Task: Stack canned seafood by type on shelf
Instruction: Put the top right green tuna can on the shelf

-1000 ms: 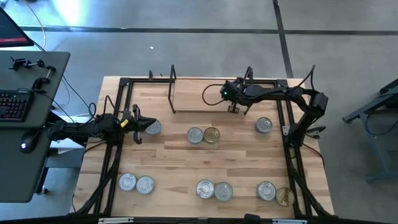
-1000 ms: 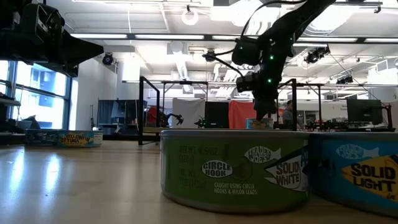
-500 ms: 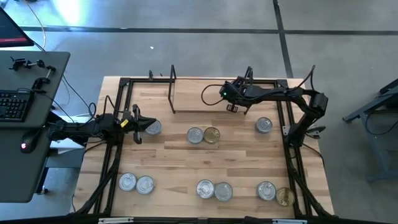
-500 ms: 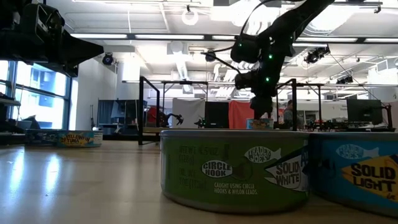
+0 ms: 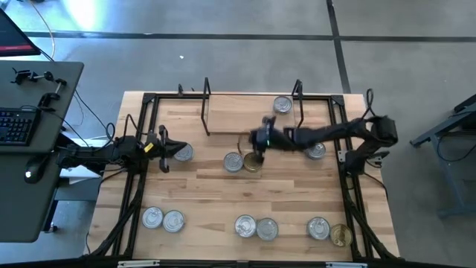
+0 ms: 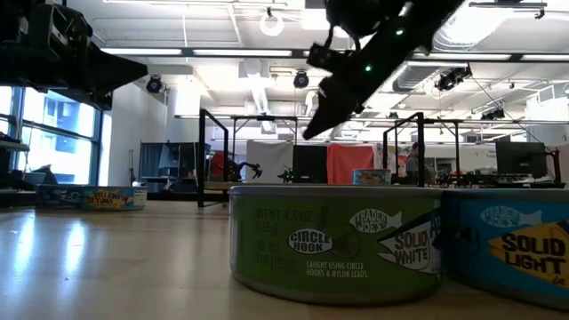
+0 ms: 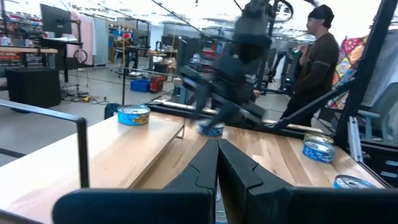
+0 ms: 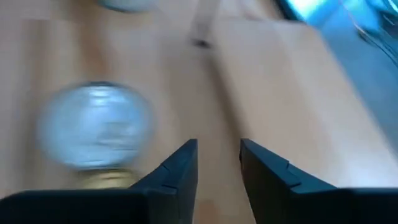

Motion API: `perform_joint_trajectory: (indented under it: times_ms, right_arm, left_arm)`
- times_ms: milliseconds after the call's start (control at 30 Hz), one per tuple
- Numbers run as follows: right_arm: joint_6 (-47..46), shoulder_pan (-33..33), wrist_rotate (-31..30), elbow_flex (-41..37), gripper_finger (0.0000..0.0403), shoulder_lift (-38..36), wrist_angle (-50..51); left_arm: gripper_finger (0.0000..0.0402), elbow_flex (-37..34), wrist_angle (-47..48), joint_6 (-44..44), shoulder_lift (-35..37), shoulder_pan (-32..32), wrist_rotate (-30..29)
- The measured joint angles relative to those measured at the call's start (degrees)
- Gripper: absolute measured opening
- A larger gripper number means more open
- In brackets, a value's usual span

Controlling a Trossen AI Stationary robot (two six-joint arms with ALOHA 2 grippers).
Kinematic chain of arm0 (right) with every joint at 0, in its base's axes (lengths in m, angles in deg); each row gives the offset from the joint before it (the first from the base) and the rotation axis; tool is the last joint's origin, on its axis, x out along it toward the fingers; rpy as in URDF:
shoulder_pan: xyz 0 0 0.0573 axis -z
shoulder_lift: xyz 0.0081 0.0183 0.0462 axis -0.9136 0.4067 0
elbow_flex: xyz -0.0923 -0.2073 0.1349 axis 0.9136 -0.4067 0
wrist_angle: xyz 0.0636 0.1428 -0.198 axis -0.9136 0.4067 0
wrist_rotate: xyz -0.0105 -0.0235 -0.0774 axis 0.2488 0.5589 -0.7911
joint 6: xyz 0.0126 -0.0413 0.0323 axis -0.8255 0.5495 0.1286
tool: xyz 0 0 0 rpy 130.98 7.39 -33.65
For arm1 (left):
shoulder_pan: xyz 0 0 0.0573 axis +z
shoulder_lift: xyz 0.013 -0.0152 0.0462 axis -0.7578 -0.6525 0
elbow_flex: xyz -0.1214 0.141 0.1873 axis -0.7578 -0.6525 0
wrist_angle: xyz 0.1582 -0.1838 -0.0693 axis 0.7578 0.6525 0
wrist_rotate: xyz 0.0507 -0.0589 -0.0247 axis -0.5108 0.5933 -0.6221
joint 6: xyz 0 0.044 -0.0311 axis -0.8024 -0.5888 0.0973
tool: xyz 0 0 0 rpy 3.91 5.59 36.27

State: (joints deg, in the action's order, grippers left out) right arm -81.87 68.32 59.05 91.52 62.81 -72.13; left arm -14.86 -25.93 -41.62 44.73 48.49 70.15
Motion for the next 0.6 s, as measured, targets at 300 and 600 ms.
perform_joint_trajectory:
  times_ms: [300,600]
  right_arm:
    - [-6.2,-15.5,-0.6,-6.3,0.0079,0.0,-10.7]
    - [-13.5,-27.4,-14.2,-6.3,0.0057,-7.1,1.6]
  left_arm:
    - [0.0,0.0,-1.7,-3.9,-2.0,-1.6,3.1]
    - [0.0,0.0,-13.1,-4.4,-16.9,-5.6,-3.0]
